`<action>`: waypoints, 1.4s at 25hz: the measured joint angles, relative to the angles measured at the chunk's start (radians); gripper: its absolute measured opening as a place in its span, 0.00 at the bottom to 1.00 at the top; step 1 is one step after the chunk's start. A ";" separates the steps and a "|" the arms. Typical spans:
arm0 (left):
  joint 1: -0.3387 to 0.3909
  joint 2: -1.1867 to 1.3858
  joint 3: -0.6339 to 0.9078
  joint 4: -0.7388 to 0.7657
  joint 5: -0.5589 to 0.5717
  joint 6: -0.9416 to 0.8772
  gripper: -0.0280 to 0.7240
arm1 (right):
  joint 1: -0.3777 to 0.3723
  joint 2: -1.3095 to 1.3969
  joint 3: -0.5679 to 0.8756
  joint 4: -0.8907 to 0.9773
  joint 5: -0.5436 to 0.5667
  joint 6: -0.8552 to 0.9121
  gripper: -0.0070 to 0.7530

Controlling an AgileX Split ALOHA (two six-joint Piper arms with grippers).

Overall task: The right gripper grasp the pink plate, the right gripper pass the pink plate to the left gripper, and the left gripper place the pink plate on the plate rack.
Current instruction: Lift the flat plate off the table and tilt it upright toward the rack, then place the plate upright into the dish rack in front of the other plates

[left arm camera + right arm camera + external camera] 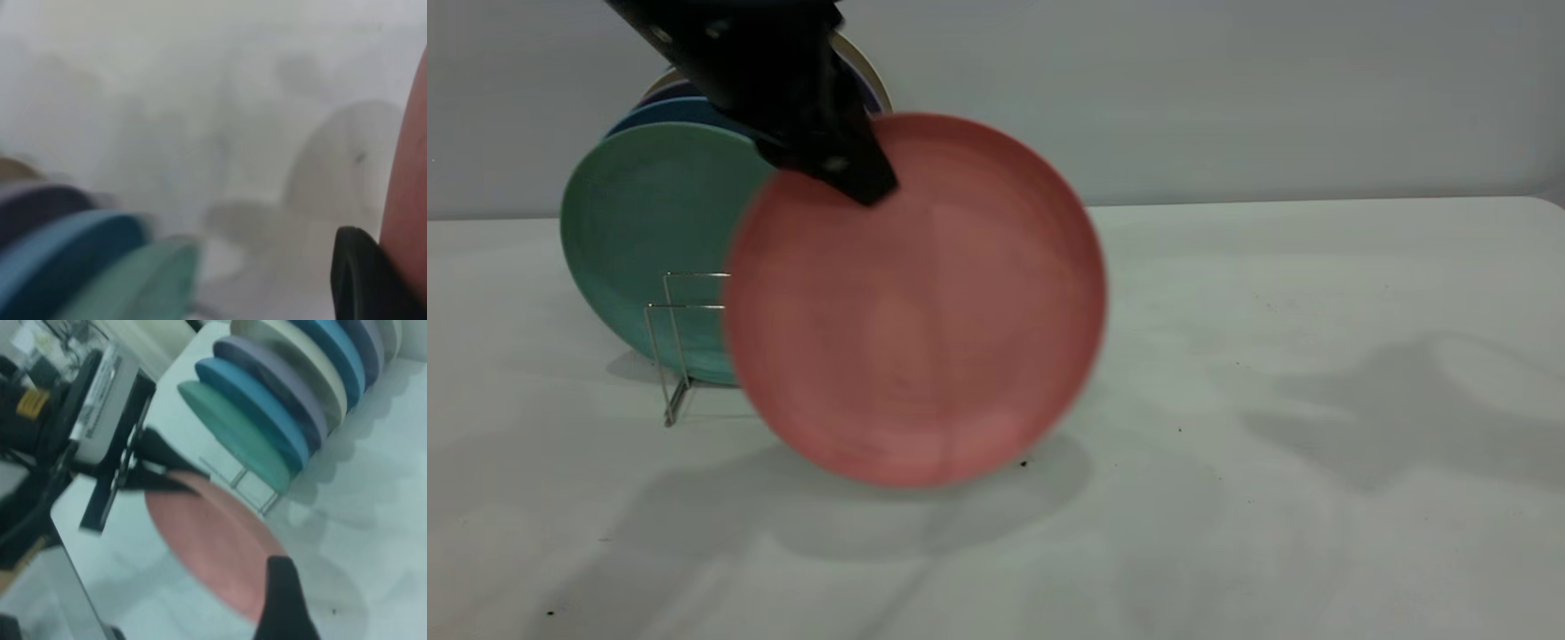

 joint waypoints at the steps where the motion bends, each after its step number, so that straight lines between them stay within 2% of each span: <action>1: 0.008 -0.017 0.000 0.027 0.004 0.026 0.13 | 0.000 -0.046 0.001 -0.042 0.006 0.036 0.71; 5: 0.052 -0.093 0.000 0.135 0.016 0.083 0.13 | 0.000 -0.214 0.002 -0.209 0.024 0.207 0.63; 9: 0.121 -0.158 0.000 0.232 0.083 0.166 0.13 | 0.000 -0.407 0.046 -0.365 0.036 0.336 0.57; 12: 0.175 -0.197 0.000 0.279 0.130 0.274 0.13 | 0.000 -0.557 0.127 -0.425 0.049 0.392 0.55; 16: 0.223 -0.221 0.000 0.289 0.123 0.452 0.13 | 0.000 -0.753 0.293 -0.443 0.055 0.430 0.54; 20: 0.234 -0.223 0.000 0.285 0.085 0.589 0.13 | 0.000 -0.939 0.483 -0.509 0.059 0.466 0.54; 24: 0.234 -0.223 0.000 0.242 0.021 0.626 0.13 | 0.000 -1.133 0.627 -0.670 0.066 0.575 0.54; 28: 0.234 -0.223 0.000 0.237 -0.014 0.634 0.13 | 0.000 -1.302 0.717 -0.815 0.054 0.728 0.54; 35: 0.222 -0.188 0.000 0.236 -0.042 0.635 0.13 | 0.000 -1.510 0.783 -0.991 0.042 0.831 0.54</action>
